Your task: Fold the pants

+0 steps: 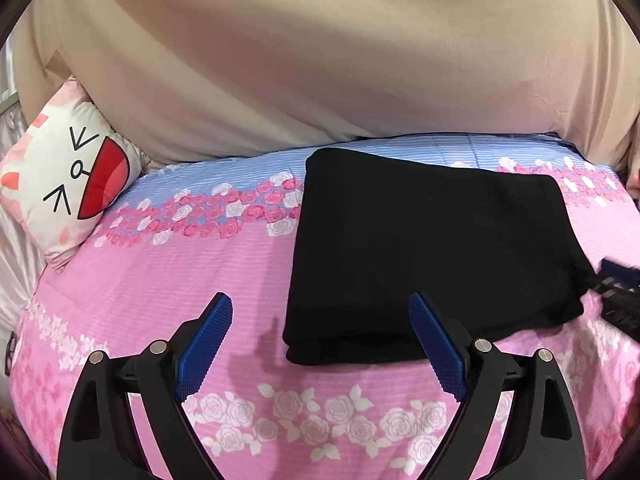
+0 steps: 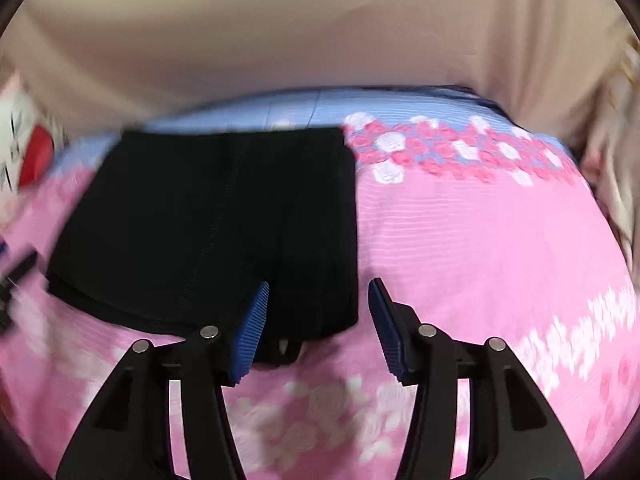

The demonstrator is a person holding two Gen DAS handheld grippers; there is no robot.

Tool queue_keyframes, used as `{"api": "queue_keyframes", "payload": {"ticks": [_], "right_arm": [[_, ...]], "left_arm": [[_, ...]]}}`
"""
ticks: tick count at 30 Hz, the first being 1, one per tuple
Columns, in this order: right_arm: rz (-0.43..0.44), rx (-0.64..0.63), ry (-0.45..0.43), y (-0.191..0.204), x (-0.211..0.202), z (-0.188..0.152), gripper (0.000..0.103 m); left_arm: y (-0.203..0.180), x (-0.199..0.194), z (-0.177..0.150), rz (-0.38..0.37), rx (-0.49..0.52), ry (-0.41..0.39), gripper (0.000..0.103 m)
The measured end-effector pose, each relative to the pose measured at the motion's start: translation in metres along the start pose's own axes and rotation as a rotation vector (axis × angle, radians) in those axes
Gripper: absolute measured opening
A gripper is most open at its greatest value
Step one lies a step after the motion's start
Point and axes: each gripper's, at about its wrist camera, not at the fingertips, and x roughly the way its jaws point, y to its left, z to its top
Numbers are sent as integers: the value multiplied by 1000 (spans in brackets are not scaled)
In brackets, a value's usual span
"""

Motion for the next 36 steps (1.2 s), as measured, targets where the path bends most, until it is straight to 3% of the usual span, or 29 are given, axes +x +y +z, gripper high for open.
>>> {"api": "queue_keyframes", "payload": {"ticks": [2, 4, 6, 10, 20, 36], "right_arm": [[-18, -19, -56, 11, -20, 0, 61], [-54, -39, -108, 21, -38, -2, 85], [-94, -57, -139, 27, -46, 0, 94], [-125, -22, -183, 33, -58, -5, 97], [-112, -25, -186, 59, -70, -12, 98], [-103, -23, -189, 81, -68, -17, 98]], "left_arm": [[-3, 0, -1, 3, 1, 7, 88], [-6, -2, -1, -6, -6, 8, 88], [-8, -5, -1, -28, -16, 1, 88], [-10, -14, -2, -62, -19, -12, 88], [-3, -44, -9, -8, -11, -88, 92], [13, -47, -17, -31, -37, -87, 92]]}}
